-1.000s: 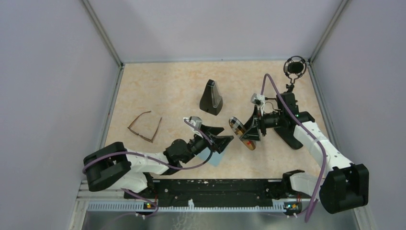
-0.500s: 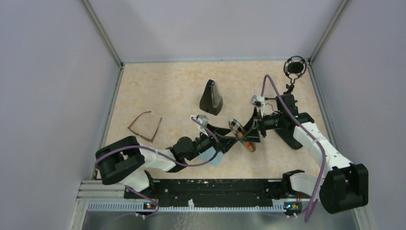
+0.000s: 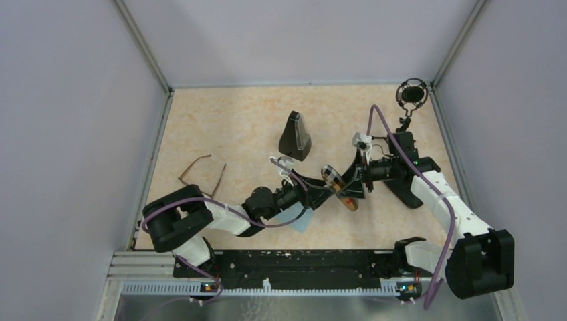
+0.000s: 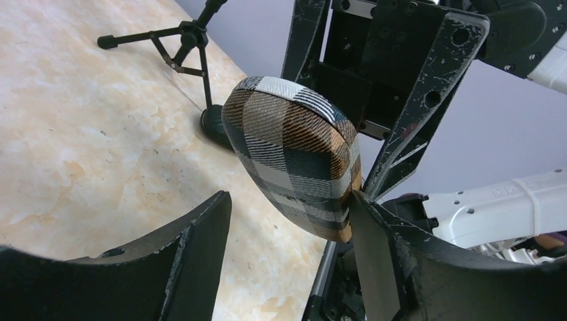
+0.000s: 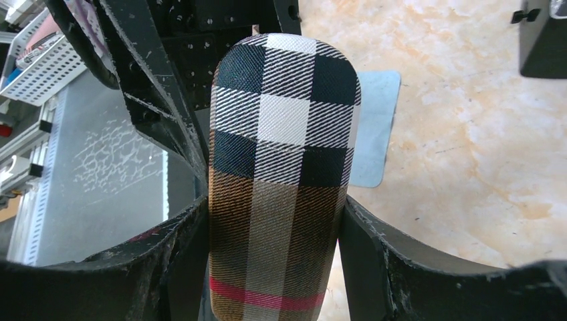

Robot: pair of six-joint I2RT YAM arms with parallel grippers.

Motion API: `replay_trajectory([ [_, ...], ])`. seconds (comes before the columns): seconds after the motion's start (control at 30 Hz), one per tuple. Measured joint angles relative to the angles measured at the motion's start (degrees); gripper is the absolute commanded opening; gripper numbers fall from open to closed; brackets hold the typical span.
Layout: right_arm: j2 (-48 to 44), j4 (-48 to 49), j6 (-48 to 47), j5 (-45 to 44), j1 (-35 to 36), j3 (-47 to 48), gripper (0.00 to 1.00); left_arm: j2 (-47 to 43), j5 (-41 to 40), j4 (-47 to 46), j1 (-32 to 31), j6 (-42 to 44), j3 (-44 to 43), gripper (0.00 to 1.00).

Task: Organize the sunglasses
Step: Open the sunglasses case at the center of the board.

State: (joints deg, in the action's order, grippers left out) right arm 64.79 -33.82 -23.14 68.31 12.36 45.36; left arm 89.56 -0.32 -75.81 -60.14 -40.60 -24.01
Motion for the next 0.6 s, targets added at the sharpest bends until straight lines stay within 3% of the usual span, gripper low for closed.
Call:
replay_trajectory([
  [0.37,-4.9,6.5,1.3,-0.1,-5.1,-1.2,0.00,3.5,0.9,4.8,2.6,-7.0,-1.1,0.69],
  [0.6,-4.7,-1.8,-2.1,10.3,-4.2,-0.3,0.00,11.8,-3.4,14.5,7.4,-8.2,-1.0,0.68],
])
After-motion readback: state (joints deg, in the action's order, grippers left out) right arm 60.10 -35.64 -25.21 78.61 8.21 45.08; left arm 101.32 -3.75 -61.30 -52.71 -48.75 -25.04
